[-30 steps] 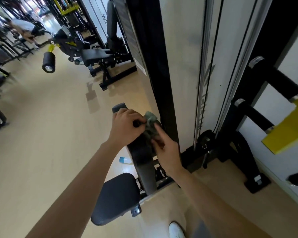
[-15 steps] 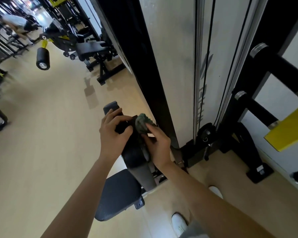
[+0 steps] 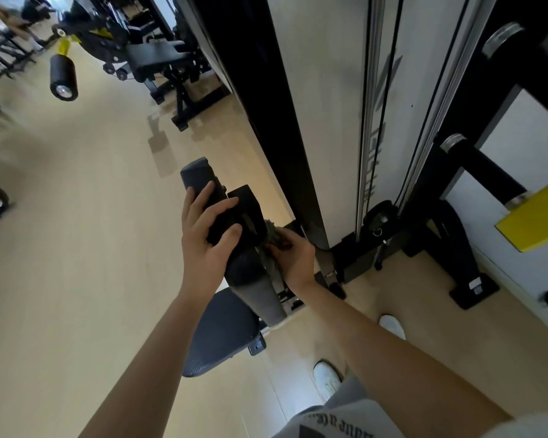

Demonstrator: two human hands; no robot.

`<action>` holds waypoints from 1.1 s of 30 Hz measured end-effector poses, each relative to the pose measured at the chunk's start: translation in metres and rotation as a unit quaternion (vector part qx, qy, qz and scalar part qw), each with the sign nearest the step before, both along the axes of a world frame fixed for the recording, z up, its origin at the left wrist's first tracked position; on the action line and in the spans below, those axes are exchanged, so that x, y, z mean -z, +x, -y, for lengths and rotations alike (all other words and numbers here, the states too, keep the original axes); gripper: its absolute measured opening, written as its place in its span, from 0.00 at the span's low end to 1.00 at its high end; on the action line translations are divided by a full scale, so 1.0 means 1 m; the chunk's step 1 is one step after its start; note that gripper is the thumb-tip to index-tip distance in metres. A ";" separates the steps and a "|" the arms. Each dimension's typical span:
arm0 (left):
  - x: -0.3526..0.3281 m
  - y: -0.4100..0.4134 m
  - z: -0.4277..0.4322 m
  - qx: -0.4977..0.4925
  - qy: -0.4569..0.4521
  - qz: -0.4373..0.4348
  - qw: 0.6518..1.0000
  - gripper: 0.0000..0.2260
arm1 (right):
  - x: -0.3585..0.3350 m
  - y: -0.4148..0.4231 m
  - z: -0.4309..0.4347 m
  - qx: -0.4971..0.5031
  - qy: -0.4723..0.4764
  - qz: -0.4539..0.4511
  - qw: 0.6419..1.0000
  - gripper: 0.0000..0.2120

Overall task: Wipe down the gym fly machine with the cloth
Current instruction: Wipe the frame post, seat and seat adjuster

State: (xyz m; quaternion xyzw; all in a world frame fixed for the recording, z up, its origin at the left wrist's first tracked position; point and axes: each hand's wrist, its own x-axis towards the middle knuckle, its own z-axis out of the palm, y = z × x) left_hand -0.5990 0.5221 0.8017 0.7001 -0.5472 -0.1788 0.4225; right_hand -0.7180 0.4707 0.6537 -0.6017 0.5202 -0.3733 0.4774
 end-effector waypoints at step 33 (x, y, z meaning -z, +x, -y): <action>-0.005 -0.005 0.001 -0.007 -0.002 -0.012 1.000 0.18 | 0.051 -0.014 -0.031 0.092 -0.147 -0.010 0.985 0.18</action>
